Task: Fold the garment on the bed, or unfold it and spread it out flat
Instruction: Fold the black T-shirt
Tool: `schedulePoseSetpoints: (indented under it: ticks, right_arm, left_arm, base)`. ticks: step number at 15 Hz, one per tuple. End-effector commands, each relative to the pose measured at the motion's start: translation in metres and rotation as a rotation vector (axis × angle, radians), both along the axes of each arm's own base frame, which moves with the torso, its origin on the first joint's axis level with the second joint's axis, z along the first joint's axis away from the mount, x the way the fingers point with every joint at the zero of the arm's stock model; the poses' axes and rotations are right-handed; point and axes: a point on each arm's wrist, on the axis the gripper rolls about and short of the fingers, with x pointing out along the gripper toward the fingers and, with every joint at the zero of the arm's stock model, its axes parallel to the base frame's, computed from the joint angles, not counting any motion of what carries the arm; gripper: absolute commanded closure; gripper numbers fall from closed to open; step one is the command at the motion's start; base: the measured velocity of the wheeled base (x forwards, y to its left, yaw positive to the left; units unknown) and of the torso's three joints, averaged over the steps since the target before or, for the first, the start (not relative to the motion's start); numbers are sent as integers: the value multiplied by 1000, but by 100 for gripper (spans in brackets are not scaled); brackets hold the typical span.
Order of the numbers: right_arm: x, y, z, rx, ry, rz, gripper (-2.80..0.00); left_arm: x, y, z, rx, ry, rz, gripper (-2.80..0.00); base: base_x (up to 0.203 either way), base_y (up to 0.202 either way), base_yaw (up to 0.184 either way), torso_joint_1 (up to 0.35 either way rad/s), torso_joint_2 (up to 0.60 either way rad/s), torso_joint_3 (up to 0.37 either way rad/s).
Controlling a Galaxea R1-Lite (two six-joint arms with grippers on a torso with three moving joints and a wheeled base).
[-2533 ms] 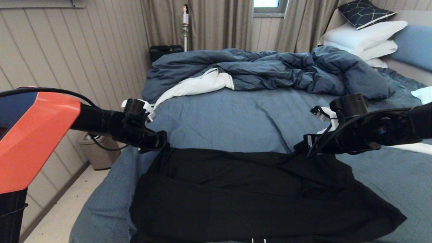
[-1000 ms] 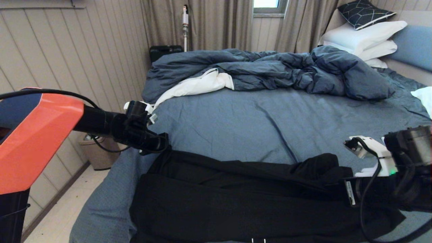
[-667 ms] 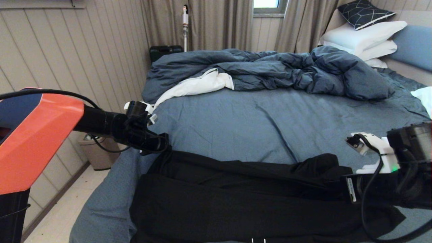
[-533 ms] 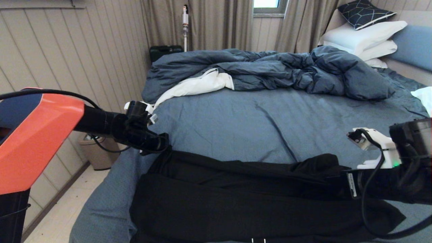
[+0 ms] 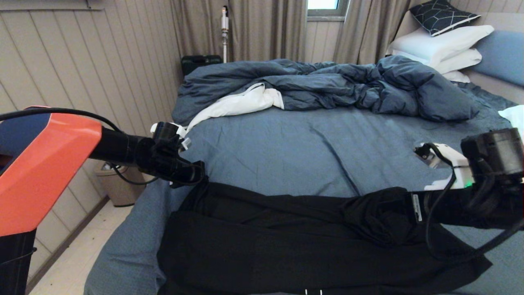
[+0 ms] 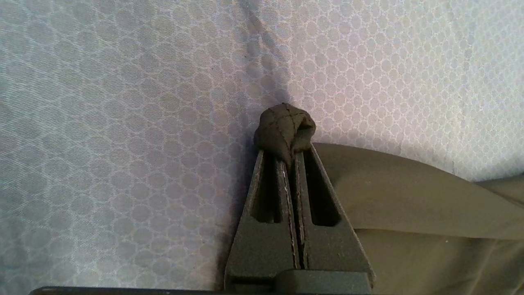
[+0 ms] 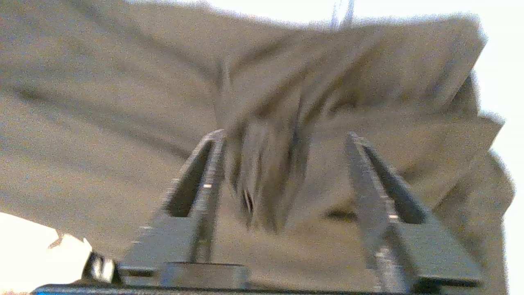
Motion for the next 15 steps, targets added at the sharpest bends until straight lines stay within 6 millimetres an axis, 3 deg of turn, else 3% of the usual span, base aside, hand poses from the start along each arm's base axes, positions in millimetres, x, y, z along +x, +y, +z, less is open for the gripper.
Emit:
schedulePoseSetpoints:
  ticks: [1,2,3,6,9,15]
  right_arm:
    - [12,-1,4,10,-2,-21,-280]
    - [19,-4,1,14,21,-42,-280]
    - [30,-7,-9,14,65,-62,0]
    - [51,-15,-29,12,138,-104,0]
    - [65,-22,-33,16,142,-132,0]
    - [65,-24,-39,10,168,-138,0]
  left_arm:
    - [0,0,0,-2,3,1,0]
    - [0,0,0,-2,3,1,0]
    - [0,0,0,-2,2,1,0]
    - [0,0,-1,-2,4,1,0]
    - [2,0,-5,0,10,1,0]
    - [2,-1,-6,2,13,0,0]
  base:
    - [0,0,0,0,0,0]
    - [0,0,0,0,0,0]
    - [0,0,0,0,0,0]
    - [0,0,0,0,0,0]
    - [0,0,0,0,0,0]
    - [0,0,0,0,0,0]
